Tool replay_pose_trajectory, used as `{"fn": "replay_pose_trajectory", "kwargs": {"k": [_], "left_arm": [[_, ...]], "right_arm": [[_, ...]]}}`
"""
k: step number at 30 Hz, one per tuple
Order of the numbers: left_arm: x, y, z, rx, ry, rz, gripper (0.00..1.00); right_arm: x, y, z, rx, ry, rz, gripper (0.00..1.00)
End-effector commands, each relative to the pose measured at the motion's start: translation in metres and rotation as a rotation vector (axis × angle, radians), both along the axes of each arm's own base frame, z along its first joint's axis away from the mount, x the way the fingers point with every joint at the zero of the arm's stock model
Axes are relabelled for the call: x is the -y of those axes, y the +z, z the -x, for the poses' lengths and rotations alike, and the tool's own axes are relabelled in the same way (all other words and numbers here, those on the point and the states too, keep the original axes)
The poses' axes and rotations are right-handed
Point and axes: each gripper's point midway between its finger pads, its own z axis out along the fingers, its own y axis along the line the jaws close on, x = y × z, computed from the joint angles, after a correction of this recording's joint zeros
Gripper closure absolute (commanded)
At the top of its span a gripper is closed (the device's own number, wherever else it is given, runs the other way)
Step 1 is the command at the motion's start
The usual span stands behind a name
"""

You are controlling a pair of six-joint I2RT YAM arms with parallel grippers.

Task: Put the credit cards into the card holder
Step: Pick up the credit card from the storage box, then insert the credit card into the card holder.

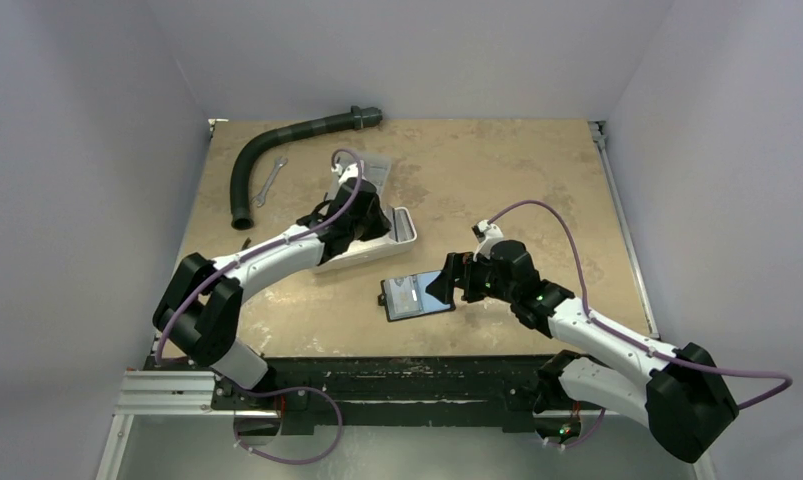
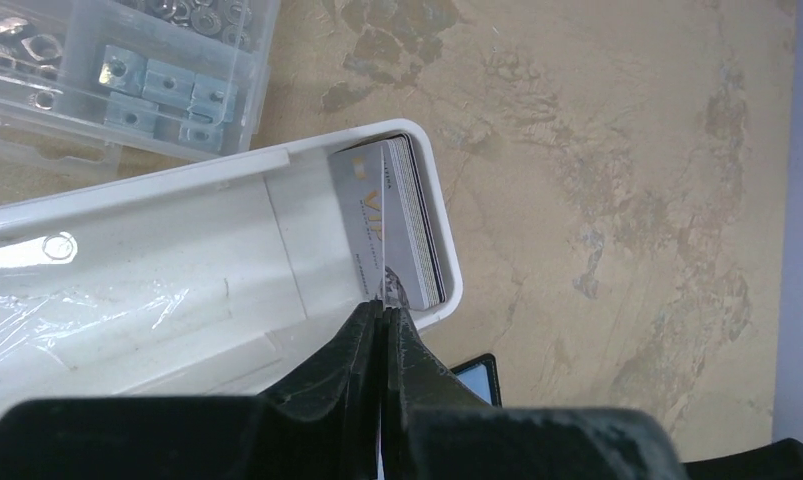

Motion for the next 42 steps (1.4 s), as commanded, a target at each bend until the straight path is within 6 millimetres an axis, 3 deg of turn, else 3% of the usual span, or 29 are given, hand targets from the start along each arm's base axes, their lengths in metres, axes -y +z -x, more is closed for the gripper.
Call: {"fn": "replay_pose_trajectory", "kwargs": {"k": [1, 6, 10, 15, 18, 22, 29, 35, 36, 38, 39, 42], "left_arm": [[-0.014, 0.024, 0.007, 0.044, 0.009, -0.014, 1.00], [-0.016, 0.055, 0.024, 0.116, -0.084, 0.002, 1.00], [0.002, 0.082, 0.050, 0.194, -0.293, 0.083, 1.00], [0.021, 0.116, 0.087, 0.288, -0.484, 0.252, 1.00], [0.028, 0.133, 0.106, 0.320, -0.552, 0.357, 1.00], [0.032, 0.140, 0.121, 0.326, -0.589, 0.458, 1.00], [0.038, 0.150, 0.145, 0.351, -0.661, 0.639, 1.00], [0.036, 0.142, 0.149, 0.341, -0.665, 0.632, 1.00], [0.036, 0.139, 0.149, 0.334, -0.666, 0.631, 1.00], [0.038, 0.135, 0.150, 0.313, -0.672, 0.632, 1.00], [0.039, 0.131, 0.149, 0.293, -0.672, 0.629, 0.99], [0.043, 0.119, 0.149, 0.234, -0.698, 0.597, 0.76]], "right_arm": [[-0.004, 0.011, -0.007, 0.029, -0.007, -0.029, 0.01], [-0.008, 0.013, -0.005, 0.029, 0.009, -0.047, 0.01], [-0.023, 0.032, 0.001, 0.034, 0.077, -0.152, 0.01], [-0.038, 0.077, 0.001, 0.067, 0.143, -0.377, 0.01], [-0.042, 0.108, 0.003, 0.098, 0.161, -0.527, 0.06], [-0.042, 0.133, 0.000, 0.147, 0.151, -0.618, 0.13], [-0.039, 0.145, -0.004, 0.157, 0.114, -0.683, 0.28], [-0.031, 0.151, 0.000, 0.179, 0.083, -0.728, 0.56], [-0.030, 0.153, 0.001, 0.185, 0.083, -0.737, 0.64], [-0.028, 0.157, 0.004, 0.194, 0.088, -0.759, 0.93], [-0.028, 0.158, 0.006, 0.197, 0.092, -0.762, 1.00], [-0.030, 0.161, 0.011, 0.207, 0.136, -0.756, 1.00]]}}
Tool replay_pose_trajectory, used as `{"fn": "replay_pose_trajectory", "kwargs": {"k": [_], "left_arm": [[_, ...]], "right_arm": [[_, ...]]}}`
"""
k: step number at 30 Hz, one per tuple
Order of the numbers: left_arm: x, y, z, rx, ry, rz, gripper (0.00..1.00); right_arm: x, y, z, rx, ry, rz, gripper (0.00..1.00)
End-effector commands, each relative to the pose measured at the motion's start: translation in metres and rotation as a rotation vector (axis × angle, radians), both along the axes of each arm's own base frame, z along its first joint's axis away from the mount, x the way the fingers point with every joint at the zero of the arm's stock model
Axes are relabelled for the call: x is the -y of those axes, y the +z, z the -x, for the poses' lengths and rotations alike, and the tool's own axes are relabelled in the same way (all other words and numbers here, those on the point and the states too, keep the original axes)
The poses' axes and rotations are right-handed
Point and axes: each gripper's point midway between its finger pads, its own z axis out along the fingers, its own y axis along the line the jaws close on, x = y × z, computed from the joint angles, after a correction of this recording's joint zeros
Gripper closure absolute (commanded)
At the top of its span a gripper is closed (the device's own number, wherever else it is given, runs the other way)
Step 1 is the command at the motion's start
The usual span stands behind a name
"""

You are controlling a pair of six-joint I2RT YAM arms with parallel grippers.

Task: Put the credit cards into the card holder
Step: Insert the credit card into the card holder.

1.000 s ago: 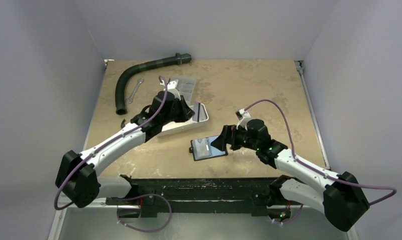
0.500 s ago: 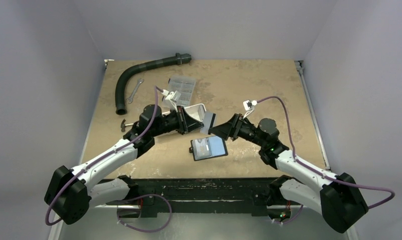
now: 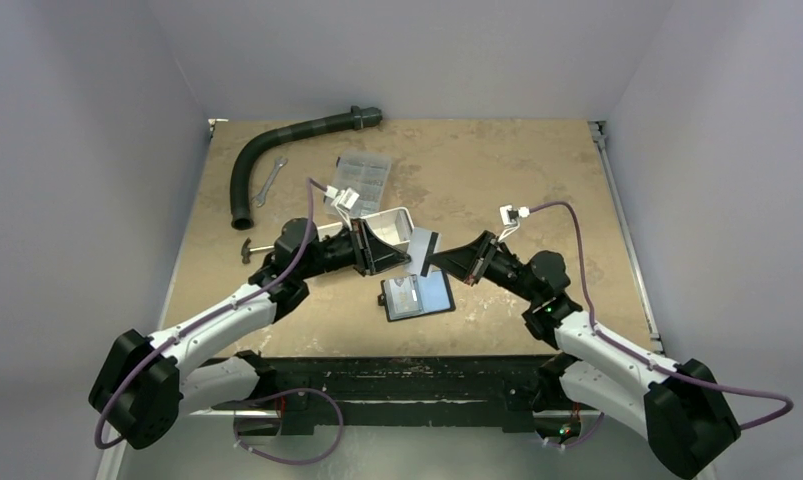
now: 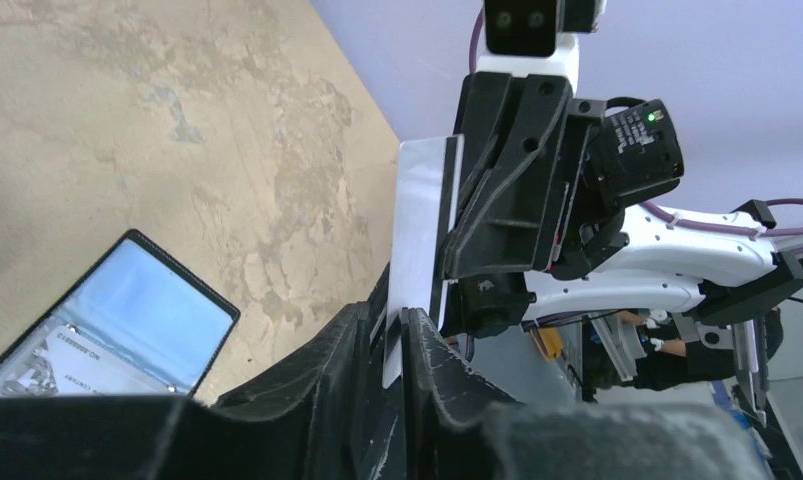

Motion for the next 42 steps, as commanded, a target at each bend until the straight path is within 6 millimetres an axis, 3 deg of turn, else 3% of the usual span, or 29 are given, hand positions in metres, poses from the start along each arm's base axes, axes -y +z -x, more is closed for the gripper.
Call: {"fn": "replay_pose_trajectory", "kwargs": {"k": [1, 4, 9, 15, 23, 25, 28, 29, 30, 31, 32, 34, 36, 40, 42], "left_arm": [[0.008, 0.002, 0.007, 0.002, -0.086, -0.007, 0.72], [0.010, 0.000, 0.008, 0.008, -0.115, -0.030, 0.67], [0.011, -0.001, 0.007, 0.043, -0.140, -0.068, 0.74], [0.014, -0.003, 0.014, 0.037, -0.227, -0.064, 0.70], [0.016, -0.008, 0.023, 0.001, -0.279, -0.033, 0.73], [0.017, -0.005, 0.025, -0.001, -0.293, -0.006, 0.77], [0.017, -0.008, 0.028, -0.010, -0.301, 0.005, 0.94], [0.016, -0.014, 0.024, -0.023, -0.280, -0.020, 0.97], [0.015, -0.024, 0.017, -0.042, -0.247, -0.074, 1.00], [0.011, -0.039, 0.006, -0.076, -0.192, -0.154, 1.00], [0.004, -0.062, -0.009, -0.114, -0.106, -0.258, 1.00], [-0.014, -0.106, -0.020, -0.226, -0.010, -0.452, 1.00], [-0.024, -0.137, -0.020, -0.322, 0.022, -0.549, 1.00], [-0.009, -0.148, -0.016, -0.360, -0.010, -0.454, 1.00], [-0.007, -0.149, -0.017, -0.367, -0.006, -0.442, 1.00]], "right_arm": [[0.001, 0.020, 0.006, 0.086, 0.031, -0.039, 1.00], [-0.003, 0.019, 0.013, 0.101, 0.095, -0.027, 1.00], [-0.009, 0.007, 0.022, 0.095, 0.192, 0.041, 1.00], [-0.010, -0.006, 0.032, 0.083, 0.286, 0.132, 1.00], [-0.003, -0.013, 0.026, 0.084, 0.259, 0.172, 1.00], [-0.002, -0.015, 0.025, 0.076, 0.258, 0.170, 1.00], [-0.002, -0.020, 0.022, 0.051, 0.255, 0.175, 1.00], [0.000, -0.027, 0.018, 0.029, 0.245, 0.200, 1.00], [0.003, -0.036, 0.007, 0.012, 0.204, 0.251, 0.92], [0.007, -0.050, -0.002, -0.028, 0.165, 0.326, 0.77], [0.015, -0.068, -0.012, -0.058, 0.115, 0.422, 0.68], [0.031, -0.101, -0.022, -0.147, 0.052, 0.592, 0.63], [0.040, -0.116, -0.029, -0.174, 0.017, 0.673, 0.60], [0.042, -0.131, -0.037, -0.185, 0.010, 0.716, 0.60], [0.034, -0.138, -0.036, -0.195, 0.060, 0.691, 0.68]]}}
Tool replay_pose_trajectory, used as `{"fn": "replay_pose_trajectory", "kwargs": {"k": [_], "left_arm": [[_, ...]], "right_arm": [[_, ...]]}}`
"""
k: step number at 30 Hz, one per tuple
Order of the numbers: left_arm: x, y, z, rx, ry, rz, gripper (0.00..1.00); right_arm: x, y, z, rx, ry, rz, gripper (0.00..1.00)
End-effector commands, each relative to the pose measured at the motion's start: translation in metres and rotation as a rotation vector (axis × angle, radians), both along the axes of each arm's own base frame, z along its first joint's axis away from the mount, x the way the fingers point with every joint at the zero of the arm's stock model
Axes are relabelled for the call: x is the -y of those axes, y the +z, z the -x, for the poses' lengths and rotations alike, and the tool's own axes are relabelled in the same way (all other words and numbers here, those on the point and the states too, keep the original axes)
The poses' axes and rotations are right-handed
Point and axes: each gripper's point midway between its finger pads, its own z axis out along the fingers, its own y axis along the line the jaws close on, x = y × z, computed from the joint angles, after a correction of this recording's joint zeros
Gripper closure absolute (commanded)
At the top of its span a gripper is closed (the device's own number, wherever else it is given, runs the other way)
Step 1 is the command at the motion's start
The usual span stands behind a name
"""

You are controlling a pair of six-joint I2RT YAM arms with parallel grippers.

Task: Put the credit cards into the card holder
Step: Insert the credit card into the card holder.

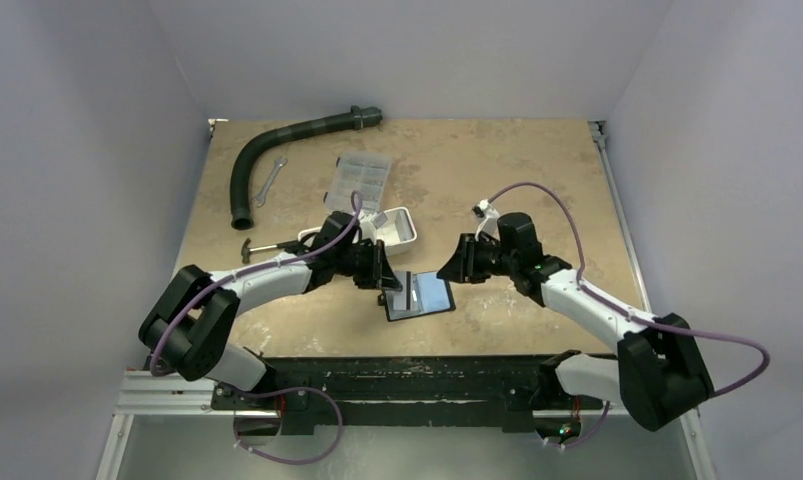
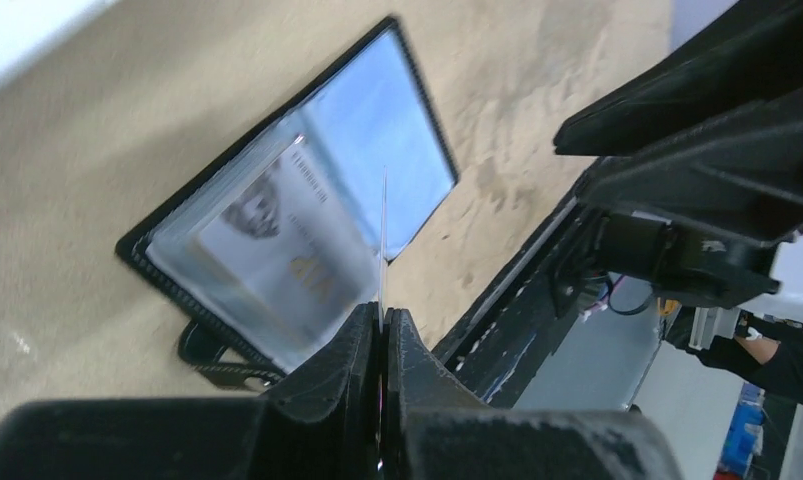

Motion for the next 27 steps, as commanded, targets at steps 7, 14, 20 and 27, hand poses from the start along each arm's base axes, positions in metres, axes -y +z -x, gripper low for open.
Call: {"fn": "replay_pose_trajectory", "kwargs": {"k": [7, 14, 20, 27], "left_arm": [[0.009, -0.011, 0.002, -0.114, 0.038, 0.048, 1.00], [0.016, -0.026, 0.006, -0.216, 0.038, 0.061, 1.00], [0.019, -0.039, 0.006, -0.301, 0.069, 0.036, 1.00], [0.020, -0.057, 0.003, -0.350, 0.082, -0.005, 1.00]], "right_arm": [[-0.013, -0.053, -0.005, -0.089, 0.091, 0.021, 0.98], [-0.008, -0.073, -0.013, -0.099, 0.032, 0.058, 1.00], [-0.002, -0.086, -0.012, -0.127, 0.005, 0.091, 1.00], [0.002, -0.093, -0.015, -0.129, -0.017, 0.123, 1.00]]}}
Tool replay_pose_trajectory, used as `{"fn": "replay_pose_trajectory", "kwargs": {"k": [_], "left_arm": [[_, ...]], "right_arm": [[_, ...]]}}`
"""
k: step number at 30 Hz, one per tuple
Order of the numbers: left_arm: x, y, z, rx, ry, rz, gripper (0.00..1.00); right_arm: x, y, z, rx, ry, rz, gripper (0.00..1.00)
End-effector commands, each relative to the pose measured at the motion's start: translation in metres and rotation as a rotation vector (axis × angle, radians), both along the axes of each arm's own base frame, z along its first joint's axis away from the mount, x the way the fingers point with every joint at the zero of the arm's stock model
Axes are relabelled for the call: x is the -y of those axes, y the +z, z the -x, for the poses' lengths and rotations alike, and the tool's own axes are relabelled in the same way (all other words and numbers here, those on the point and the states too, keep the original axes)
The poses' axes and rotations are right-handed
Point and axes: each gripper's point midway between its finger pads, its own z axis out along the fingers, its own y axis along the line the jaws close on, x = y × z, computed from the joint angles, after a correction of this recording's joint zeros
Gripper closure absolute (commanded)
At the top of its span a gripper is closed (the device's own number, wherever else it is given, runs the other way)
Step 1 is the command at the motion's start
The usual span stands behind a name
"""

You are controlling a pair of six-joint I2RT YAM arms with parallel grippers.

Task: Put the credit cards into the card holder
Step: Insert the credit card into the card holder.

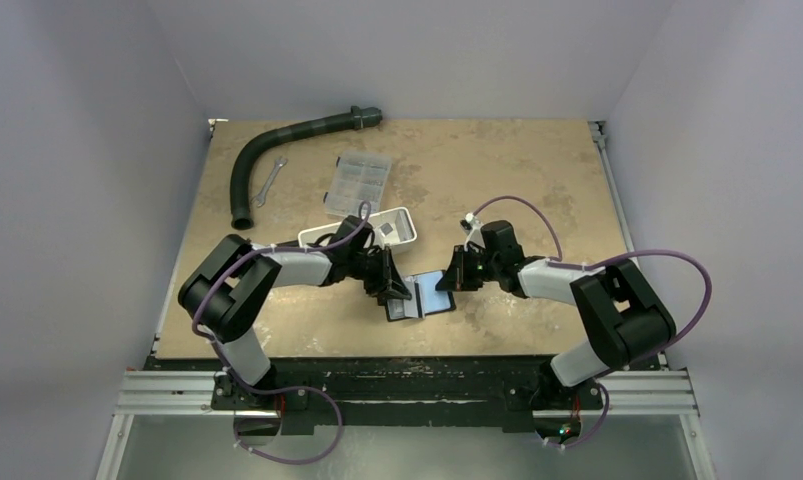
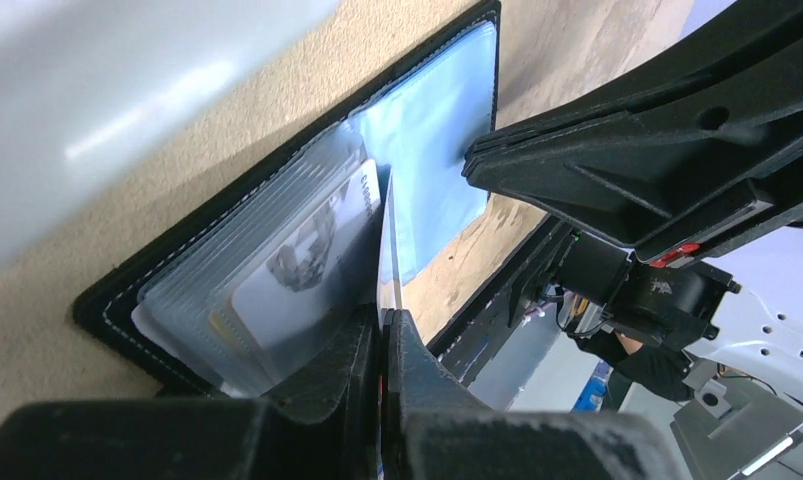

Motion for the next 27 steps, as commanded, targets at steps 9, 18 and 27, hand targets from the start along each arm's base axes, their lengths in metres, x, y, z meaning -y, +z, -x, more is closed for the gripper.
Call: {"fn": "replay_pose_trajectory", "kwargs": {"k": [9, 18, 27], "left_arm": [[0.002, -0.017, -0.014, 0.007, -0.016, -0.081, 1.00], [0.006, -0.020, -0.020, 0.044, -0.023, -0.060, 1.00], [0.006, -0.016, -0.033, 0.102, 0.048, -0.051, 1.00]], "right_arm": [[0.003, -0.006, -0.006, 0.029, -0.014, 0.023, 1.00], [0.002, -0.011, -0.006, 0.020, -0.009, 0.020, 1.00], [0.002, -0.011, -0.005, 0.019, -0.008, 0.021, 1.00]]}}
